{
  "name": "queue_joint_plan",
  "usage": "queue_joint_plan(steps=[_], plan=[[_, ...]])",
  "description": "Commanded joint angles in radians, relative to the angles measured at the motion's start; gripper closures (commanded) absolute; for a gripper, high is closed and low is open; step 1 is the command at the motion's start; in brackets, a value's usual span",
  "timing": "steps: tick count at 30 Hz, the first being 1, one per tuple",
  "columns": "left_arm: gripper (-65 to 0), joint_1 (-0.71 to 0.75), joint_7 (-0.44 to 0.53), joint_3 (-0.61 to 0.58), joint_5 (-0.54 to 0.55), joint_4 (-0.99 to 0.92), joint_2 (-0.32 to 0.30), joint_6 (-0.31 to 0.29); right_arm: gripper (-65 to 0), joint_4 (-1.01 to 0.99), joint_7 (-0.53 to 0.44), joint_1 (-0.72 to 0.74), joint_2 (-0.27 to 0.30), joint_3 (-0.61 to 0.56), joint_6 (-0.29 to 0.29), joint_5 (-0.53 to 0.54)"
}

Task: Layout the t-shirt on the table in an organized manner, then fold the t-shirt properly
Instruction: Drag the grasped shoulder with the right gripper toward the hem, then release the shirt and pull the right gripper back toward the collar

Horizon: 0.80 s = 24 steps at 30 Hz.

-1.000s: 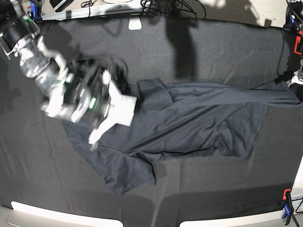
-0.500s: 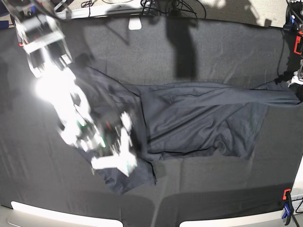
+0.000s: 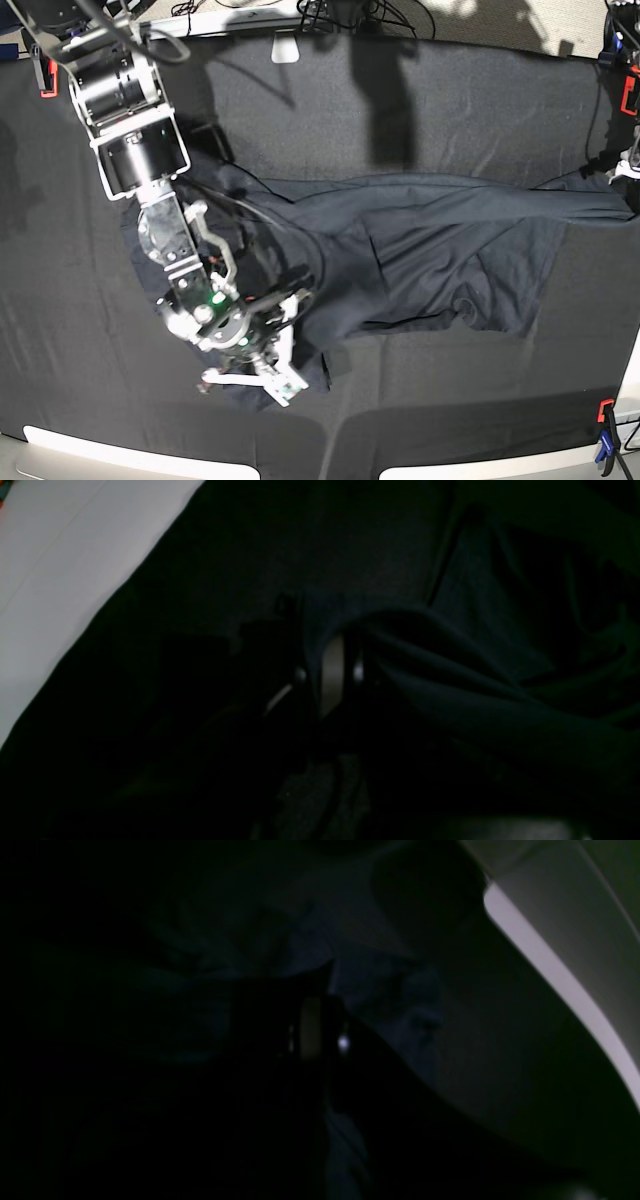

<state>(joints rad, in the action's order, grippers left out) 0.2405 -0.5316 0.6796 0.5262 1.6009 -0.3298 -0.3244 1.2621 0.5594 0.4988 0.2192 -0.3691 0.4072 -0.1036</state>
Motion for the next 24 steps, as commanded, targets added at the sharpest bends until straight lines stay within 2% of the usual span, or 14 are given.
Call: queue_joint_plan(steps=[1,3,5,8,11,12,13,14,16,24], plan=[[0.0,-0.008,0.024,0.006,0.013,0.016,-0.019,-0.004,-12.7,0.017,0.001,0.048,0.002,0.018,-0.011,0.003],[0.0,-0.008,0.024,0.006,0.013,0.016,-0.019,-0.004,-16.9,0.017,0.049,0.066,0.002,0.042,-0.011,0.005],[0.0,-0.008,0.024,0.006,0.013,0.016,-0.019,-0.004,-17.1,0.017,0.098,0.086,0.002,0.071,-0.011,0.017],[0.0,-0.008,0.024,0.006,0.013,0.016,-0.019,-0.004,-17.1,0.018,0.251,0.127,0.003,0.125,-0.003,0.135],[0.0,-0.008,0.024,0.006,0.013,0.016,-0.019,-0.004,-17.0,0.043,0.421,0.149,0.013,0.18,0.102,0.341],[0.0,-0.008,0.024,0.006,0.013,0.016,-0.019,-0.004,-17.0,0.065,0.469,0.146,0.021,0.195,0.159,0.42],[0.0,-0.008,0.024,0.006,0.013,0.016,-0.019,-0.004,-17.0,0.093,0.524,0.141,0.029,0.207,0.24,0.499],[0.0,-0.008,0.024,0.006,0.013,0.016,-0.019,-0.003,-17.0,0.13,0.571,0.131,0.041,0.221,0.28,0.574],[0.0,-0.007,0.024,0.006,0.013,0.016,-0.019,-0.004,-16.9,0.211,0.571,0.076,0.08,0.236,0.277,0.638],[0.0,-0.005,0.024,0.006,0.013,0.016,-0.019,-0.004,-16.9,0.551,0.57,-0.298,0.261,0.282,0.271,0.643]])
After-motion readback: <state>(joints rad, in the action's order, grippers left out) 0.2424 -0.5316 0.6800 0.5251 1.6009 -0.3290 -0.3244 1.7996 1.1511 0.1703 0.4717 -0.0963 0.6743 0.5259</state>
